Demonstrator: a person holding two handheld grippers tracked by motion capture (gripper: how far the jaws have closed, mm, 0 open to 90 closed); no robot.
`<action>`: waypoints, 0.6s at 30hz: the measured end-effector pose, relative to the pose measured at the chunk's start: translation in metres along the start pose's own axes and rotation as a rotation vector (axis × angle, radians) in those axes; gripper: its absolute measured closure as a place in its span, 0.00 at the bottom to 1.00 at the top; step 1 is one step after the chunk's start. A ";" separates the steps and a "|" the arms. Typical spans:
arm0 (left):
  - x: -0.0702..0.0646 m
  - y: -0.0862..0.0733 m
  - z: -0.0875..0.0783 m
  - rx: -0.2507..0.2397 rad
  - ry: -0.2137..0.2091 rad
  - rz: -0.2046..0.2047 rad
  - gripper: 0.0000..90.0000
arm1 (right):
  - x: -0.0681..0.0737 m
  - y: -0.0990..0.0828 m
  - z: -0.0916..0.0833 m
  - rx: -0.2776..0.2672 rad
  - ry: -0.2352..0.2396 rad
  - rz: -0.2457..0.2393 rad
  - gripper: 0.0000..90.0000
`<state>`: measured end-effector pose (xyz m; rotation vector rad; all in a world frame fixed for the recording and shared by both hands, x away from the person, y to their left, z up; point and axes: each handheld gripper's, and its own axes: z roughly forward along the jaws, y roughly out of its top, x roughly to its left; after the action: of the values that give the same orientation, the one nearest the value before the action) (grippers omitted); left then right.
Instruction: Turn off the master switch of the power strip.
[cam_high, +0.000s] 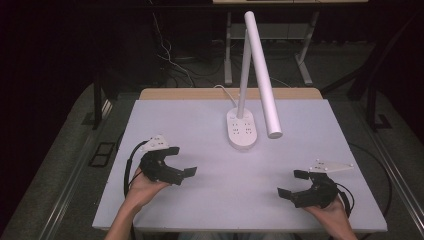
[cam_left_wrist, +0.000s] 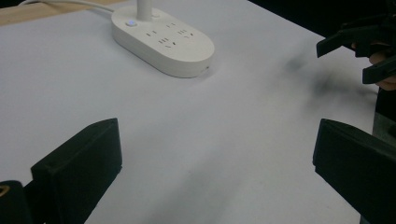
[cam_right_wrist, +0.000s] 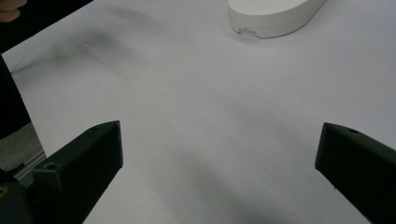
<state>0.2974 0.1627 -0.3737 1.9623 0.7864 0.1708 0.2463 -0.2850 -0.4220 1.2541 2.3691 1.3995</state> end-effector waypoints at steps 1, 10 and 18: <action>0.000 0.001 0.001 0.004 -0.002 0.001 0.00 | 0.000 0.000 0.000 -0.001 0.000 0.000 0.00; 0.005 0.013 0.012 0.039 -0.019 0.020 0.00 | 0.001 0.000 0.000 0.000 -0.005 -0.003 0.00; 0.011 0.024 0.016 0.047 -0.019 0.031 0.00 | 0.000 0.000 0.000 -0.001 -0.006 -0.005 0.00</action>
<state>0.3235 0.1498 -0.3637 2.0183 0.7543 0.1532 0.2458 -0.2848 -0.4220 1.2498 2.3653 1.3940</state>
